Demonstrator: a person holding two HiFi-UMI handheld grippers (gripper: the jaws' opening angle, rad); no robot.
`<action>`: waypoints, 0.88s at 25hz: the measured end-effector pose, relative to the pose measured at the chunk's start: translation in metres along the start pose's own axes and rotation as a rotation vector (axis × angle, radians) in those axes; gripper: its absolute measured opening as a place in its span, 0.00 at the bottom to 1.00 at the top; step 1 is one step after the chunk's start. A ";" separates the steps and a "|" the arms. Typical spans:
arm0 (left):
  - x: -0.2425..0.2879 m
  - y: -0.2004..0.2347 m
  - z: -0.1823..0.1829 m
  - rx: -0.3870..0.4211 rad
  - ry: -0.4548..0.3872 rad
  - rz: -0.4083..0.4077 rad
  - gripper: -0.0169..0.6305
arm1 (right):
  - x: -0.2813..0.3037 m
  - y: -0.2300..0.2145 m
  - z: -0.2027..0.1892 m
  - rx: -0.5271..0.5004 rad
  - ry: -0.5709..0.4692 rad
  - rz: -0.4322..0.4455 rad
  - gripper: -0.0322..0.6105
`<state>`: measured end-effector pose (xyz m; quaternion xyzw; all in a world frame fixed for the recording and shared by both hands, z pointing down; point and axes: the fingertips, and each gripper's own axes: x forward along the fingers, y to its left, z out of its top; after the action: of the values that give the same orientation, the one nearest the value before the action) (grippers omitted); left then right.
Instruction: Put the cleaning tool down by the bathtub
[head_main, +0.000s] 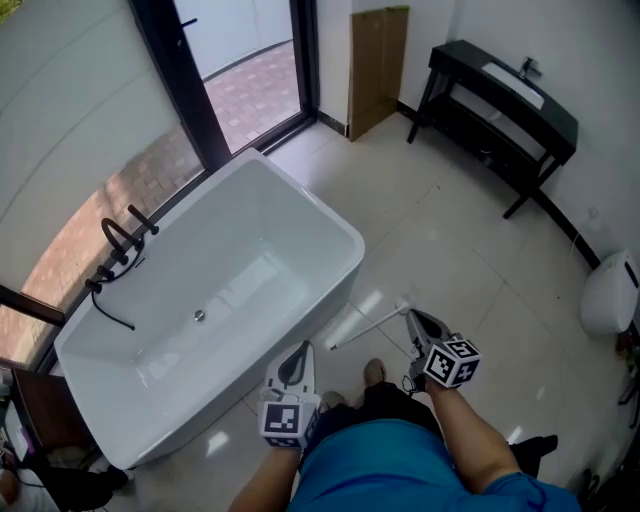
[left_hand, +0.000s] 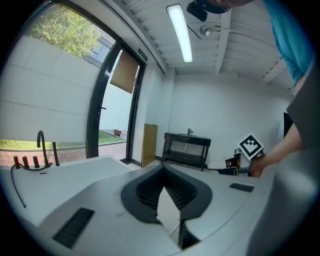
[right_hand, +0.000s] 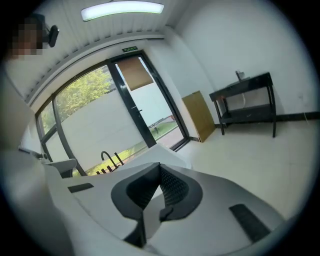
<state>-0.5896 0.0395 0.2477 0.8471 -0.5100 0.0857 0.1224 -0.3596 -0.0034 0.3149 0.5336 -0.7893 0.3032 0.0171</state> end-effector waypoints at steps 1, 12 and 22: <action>-0.003 -0.002 0.010 -0.005 -0.012 0.000 0.02 | -0.008 0.010 0.012 -0.046 -0.016 0.001 0.02; 0.022 -0.094 0.058 0.011 -0.040 -0.164 0.02 | -0.119 0.040 0.131 -0.253 -0.305 -0.037 0.02; 0.079 -0.270 0.128 0.096 -0.165 -0.327 0.02 | -0.244 -0.035 0.205 -0.389 -0.419 -0.123 0.02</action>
<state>-0.3116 0.0567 0.1143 0.9277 -0.3692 0.0191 0.0518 -0.1636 0.0889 0.0782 0.6181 -0.7852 0.0278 -0.0259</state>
